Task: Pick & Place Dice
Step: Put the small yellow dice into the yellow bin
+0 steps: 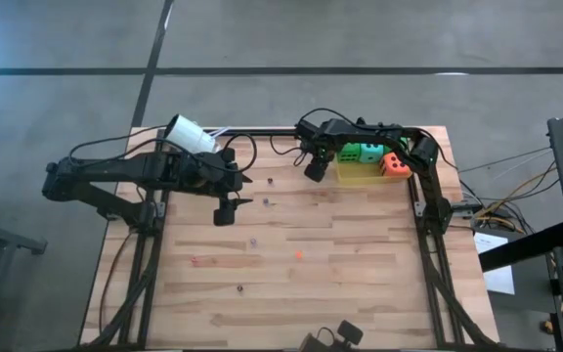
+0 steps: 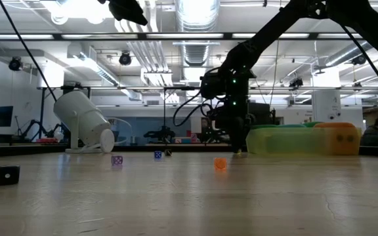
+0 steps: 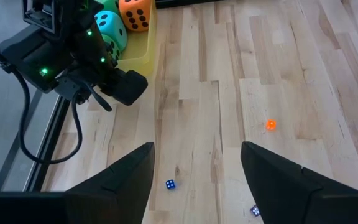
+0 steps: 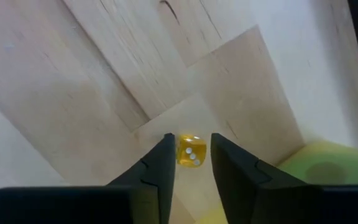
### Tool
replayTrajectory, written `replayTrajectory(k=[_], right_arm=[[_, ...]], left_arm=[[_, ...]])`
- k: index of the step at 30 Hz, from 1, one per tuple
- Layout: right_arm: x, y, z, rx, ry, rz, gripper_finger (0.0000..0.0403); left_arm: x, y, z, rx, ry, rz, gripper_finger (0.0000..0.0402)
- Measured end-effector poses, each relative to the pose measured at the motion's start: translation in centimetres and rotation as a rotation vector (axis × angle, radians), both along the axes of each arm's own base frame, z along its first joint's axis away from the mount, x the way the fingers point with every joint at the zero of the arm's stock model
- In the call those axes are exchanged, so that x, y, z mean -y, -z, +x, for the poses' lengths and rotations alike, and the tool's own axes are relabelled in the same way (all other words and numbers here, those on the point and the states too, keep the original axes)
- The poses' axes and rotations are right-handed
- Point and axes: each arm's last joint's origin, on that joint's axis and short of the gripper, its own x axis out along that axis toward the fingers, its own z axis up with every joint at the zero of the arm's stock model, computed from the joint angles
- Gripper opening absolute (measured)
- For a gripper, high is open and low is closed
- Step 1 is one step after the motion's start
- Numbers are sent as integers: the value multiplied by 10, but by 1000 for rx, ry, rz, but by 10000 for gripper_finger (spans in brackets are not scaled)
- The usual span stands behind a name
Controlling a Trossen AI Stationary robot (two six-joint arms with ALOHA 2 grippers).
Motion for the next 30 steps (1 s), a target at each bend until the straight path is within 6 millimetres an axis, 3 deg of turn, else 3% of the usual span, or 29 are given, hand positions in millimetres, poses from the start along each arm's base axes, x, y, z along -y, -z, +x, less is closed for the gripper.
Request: replayTrajectory(k=[8, 17, 24, 30], right_arm=[[-1, 0, 0, 0, 1, 0, 52], [-1, -5, 0, 6, 7, -3, 55], [-6, -33, -2, 59, 10, -28, 55], [-21, -81, -13, 148, 10, -69, 56]], left_arm=[[0, 0, 0, 0, 0, 0, 246], [0, 0, 0, 0, -1, -1, 245], [0, 0, 0, 2, -3, -3, 244], [0, 0, 0, 4, -3, -3, 245]])
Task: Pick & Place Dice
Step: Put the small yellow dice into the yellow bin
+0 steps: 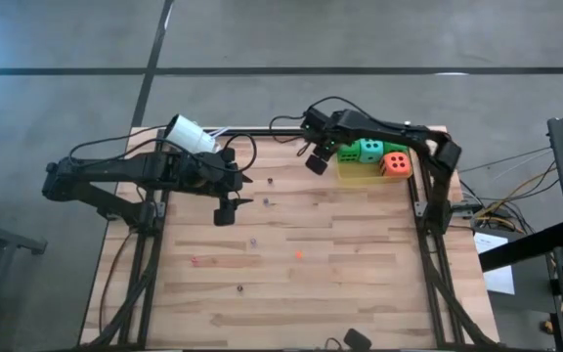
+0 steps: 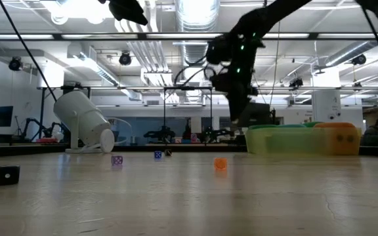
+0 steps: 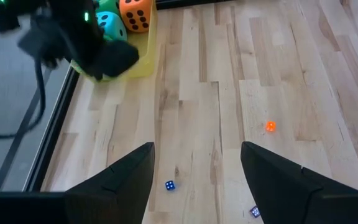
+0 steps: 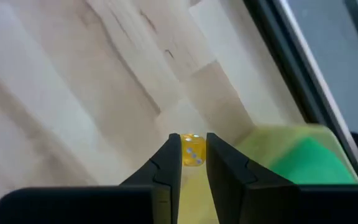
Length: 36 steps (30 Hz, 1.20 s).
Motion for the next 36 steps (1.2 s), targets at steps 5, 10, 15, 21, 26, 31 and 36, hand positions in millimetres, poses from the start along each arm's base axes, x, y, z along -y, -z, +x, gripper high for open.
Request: replayTrajectory(k=[5, 10, 15, 21, 26, 31, 36], right_arm=[[-18, -41, -21, 37, 9, -19, 56], [-33, -67, -48, 90, 73, -31, 56], [-48, -64, -78, 88, 131, -18, 56], [-57, -44, -111, 72, 218, -13, 56], [-51, -20, -130, 85, 322, -6, 56], [-37, 8, -153, 25, 453, 31, 56], [-29, 19, -164, 11, 537, 46, 56]], left_arm=[[0, 0, 0, 1, 0, 0, 244], [0, 0, 0, 4, 0, 0, 245], [0, 0, 0, 4, -1, -1, 244], [0, 0, 0, 4, -1, -1, 244], [0, 0, 0, 4, -1, -2, 245], [0, 0, 0, 4, -1, -2, 244], [0, 0, 0, 4, -2, -2, 245]])
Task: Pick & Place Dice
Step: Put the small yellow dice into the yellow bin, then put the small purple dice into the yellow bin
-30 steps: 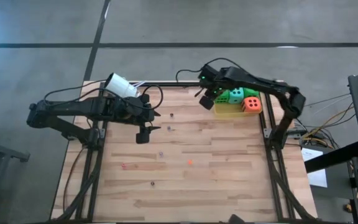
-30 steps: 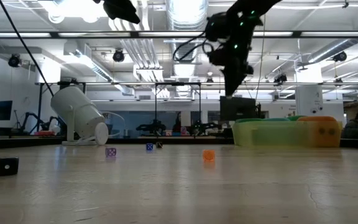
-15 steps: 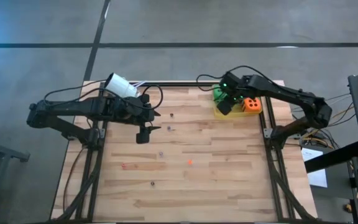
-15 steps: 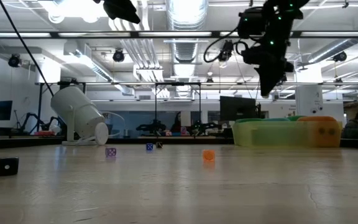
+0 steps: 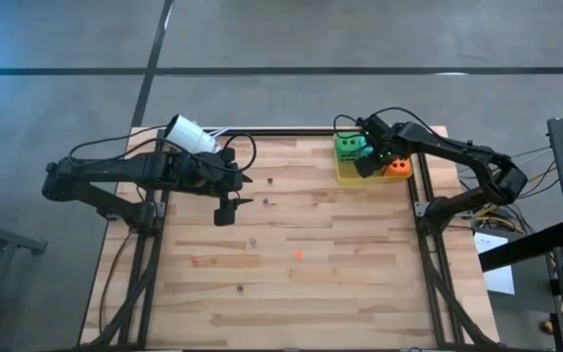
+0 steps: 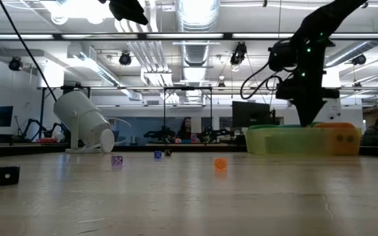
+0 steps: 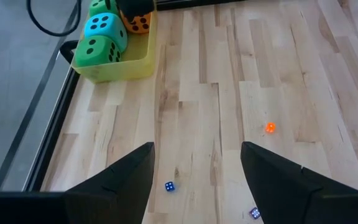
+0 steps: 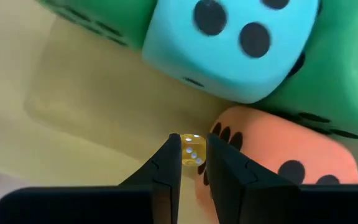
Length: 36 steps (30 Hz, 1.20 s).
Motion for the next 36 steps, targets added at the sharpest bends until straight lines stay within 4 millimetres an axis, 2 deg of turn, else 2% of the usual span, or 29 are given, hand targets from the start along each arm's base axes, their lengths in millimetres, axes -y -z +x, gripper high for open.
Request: replayTrajectory(k=[7, 21, 29, 33, 36], right_arm=[[2, 3, 1, 28, 4, -22, 72], [0, 9, -2, 10, 5, 1, 162], [-5, -26, 0, 35, -20, -24, 173], [-19, -47, 2, 107, -88, -92, 169], [-35, -58, 3, 170, -147, -143, 166]], left_arm=[[0, 0, 0, 0, 0, 0, 244], [0, 0, 0, 0, -1, -1, 245], [-1, 0, 0, 13, -73, -77, 244], [-1, 2, -2, -11, -80, -84, 246], [-1, 10, -4, -58, -109, -110, 245]])
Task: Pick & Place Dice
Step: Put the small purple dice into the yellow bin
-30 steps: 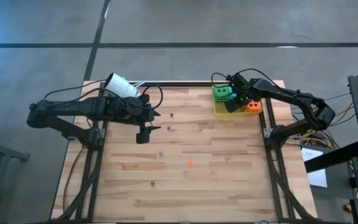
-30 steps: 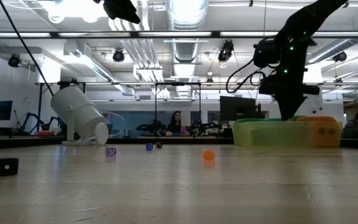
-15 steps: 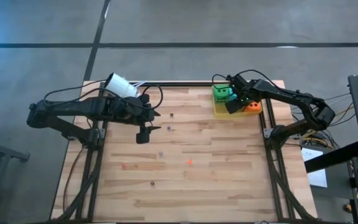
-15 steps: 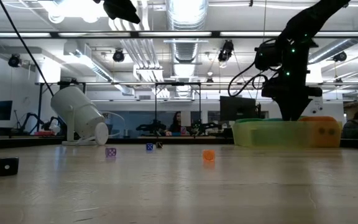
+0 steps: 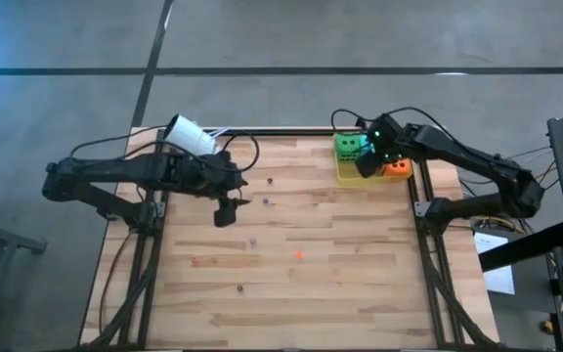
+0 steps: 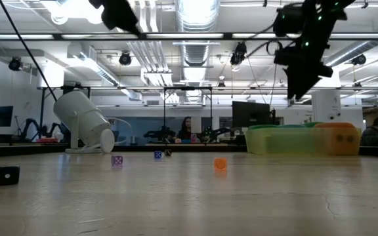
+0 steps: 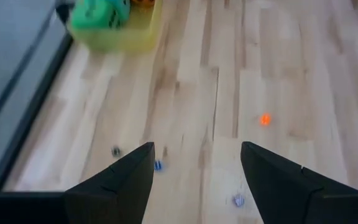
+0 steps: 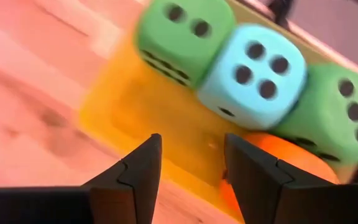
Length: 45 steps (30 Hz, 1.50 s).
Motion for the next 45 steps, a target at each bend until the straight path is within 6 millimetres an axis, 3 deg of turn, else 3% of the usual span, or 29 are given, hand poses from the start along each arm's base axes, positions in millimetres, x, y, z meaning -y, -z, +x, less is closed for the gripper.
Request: replayTrajectory(k=[10, 17, 23, 37, 45], right_arm=[[-53, -26, 4, 197, -227, -104, 173], [-77, -37, 10, 299, -354, -136, 174], [-93, -37, 14, 306, -445, -127, 169], [-101, -40, 17, 347, -504, -145, 169], [-101, -40, 17, 347, -504, -144, 160]], left_arm=[[17, 68, -10, -215, 19, -49, 245], [31, 118, -8, -98, 91, -82, 241], [32, 152, -11, 4, 52, -159, 241], [42, 205, 3, -148, 147, -126, 241], [44, 223, 13, -140, 171, -103, 241]])
